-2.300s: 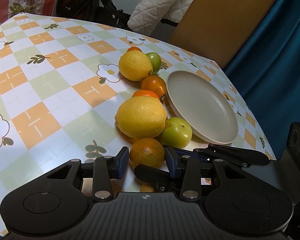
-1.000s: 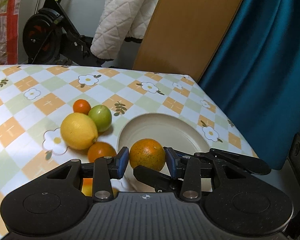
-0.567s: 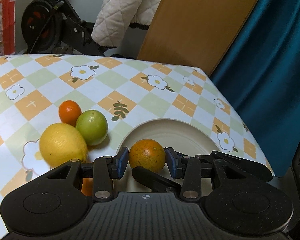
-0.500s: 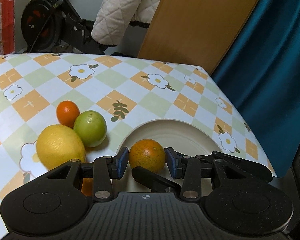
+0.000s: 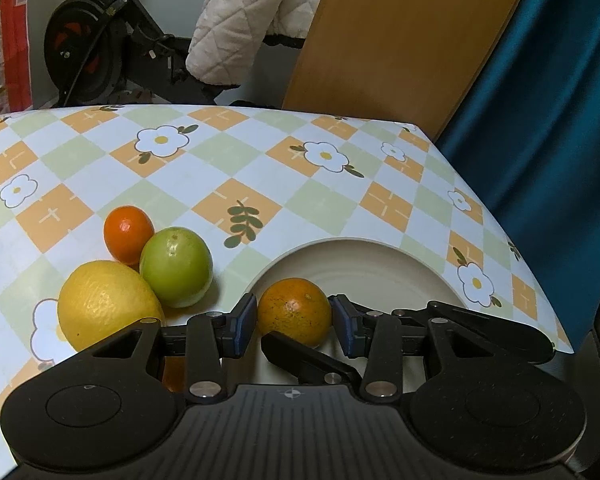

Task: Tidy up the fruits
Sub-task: 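Carry the orange onto the beige plate and open the left gripper, then withdraw the left gripper from the plate toward the green apple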

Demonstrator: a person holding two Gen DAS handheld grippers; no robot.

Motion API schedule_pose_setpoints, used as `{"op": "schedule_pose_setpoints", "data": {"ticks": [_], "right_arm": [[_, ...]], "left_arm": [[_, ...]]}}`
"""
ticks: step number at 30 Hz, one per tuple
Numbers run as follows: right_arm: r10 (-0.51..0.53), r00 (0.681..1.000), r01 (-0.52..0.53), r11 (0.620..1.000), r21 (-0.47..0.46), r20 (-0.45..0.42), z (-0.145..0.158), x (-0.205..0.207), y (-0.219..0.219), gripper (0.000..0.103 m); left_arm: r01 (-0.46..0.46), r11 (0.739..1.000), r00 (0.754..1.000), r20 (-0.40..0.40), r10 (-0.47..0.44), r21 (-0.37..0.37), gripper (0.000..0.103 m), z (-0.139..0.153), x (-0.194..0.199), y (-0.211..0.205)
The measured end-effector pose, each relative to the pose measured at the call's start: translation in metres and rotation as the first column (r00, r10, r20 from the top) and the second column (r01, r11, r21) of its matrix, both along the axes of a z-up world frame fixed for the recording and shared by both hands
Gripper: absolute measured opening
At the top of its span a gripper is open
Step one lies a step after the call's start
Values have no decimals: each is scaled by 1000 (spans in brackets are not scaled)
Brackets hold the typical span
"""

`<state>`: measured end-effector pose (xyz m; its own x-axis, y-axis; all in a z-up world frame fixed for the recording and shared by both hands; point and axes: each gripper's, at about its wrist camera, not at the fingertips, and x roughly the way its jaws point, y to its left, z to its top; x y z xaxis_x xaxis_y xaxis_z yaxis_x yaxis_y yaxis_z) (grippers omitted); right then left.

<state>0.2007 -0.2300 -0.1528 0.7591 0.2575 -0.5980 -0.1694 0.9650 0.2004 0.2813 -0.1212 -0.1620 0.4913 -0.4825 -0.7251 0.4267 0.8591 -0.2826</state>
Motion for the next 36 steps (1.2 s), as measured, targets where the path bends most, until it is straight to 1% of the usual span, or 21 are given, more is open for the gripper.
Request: {"op": "schedule_pose_setpoints", "data": {"ticks": [6,10,14,16,19,27,36], "right_arm": [[-10,1000,10,1000,-7,-8,1,2,0,39],[-23,1000,22,1000,-20,-10,5,-2,0,41],[-36,999,36,999,-12,-16,8,-8,-4,44],[-36,999,36,999,-12,-17,10,-13,-4,47],[-39,999,38,999,-11,-11,14,-21,-3,47],[-38,999,38,999,-20,7,25,-43,9,47],[-17,999,19,999,-48,30,34,-69,31,47]], "left_arm": [[5,1000,1000,1,-5,9,44,1,0,-2],[-2,1000,1000,5,2,13,45,5,-3,1],[-24,1000,1000,16,24,-4,49,12,-10,9],[-32,999,999,28,32,-3,49,16,-15,13],[-55,998,997,54,54,15,49,23,-24,18],[-131,987,981,156,115,97,50,43,-54,34],[-181,979,970,183,162,92,50,54,-83,60]]}}
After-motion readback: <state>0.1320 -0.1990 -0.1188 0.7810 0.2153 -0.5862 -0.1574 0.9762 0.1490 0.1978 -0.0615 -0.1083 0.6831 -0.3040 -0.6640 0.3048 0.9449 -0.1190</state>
